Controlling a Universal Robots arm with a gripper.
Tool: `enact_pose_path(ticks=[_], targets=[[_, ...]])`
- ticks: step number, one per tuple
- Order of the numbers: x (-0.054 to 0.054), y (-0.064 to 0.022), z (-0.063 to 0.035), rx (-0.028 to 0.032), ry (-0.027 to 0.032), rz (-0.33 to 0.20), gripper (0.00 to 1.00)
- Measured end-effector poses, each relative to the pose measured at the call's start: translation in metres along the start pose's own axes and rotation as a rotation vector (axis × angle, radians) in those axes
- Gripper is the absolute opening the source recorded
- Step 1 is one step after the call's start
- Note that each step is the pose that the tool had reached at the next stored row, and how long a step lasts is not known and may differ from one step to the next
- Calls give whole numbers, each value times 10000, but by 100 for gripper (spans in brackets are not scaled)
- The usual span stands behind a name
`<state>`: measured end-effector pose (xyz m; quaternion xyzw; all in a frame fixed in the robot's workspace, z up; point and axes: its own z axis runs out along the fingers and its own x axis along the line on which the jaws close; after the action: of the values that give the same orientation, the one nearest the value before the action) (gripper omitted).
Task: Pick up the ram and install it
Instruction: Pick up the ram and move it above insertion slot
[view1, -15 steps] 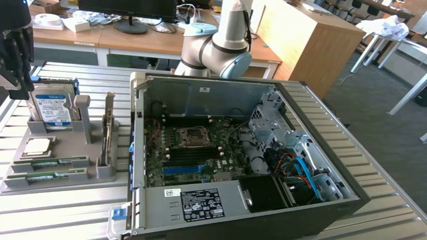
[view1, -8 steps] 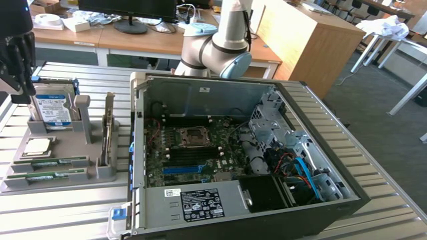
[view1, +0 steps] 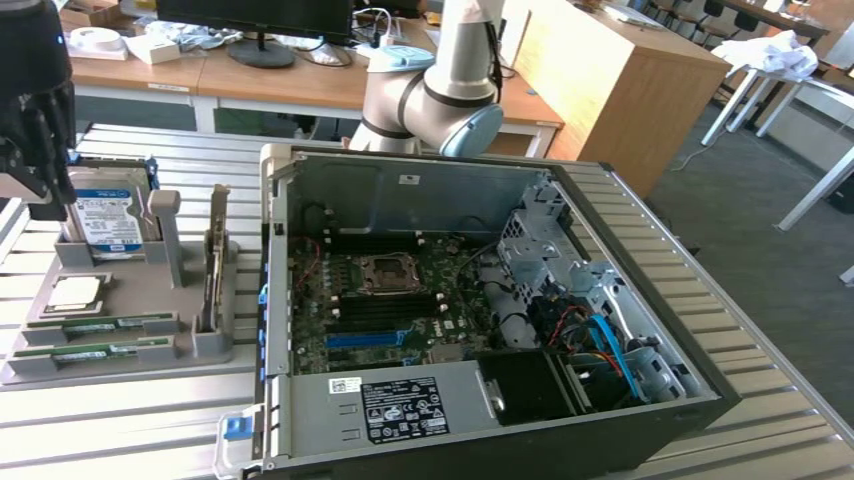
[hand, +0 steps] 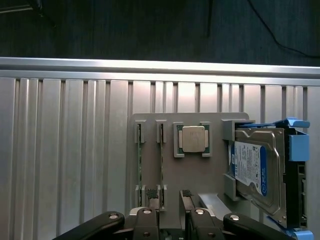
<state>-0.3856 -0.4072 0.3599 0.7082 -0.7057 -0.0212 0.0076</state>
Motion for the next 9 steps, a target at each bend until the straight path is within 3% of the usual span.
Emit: enact_pose_path(ticks=[9], targets=[[3, -5, 119, 26, 0, -1, 30]])
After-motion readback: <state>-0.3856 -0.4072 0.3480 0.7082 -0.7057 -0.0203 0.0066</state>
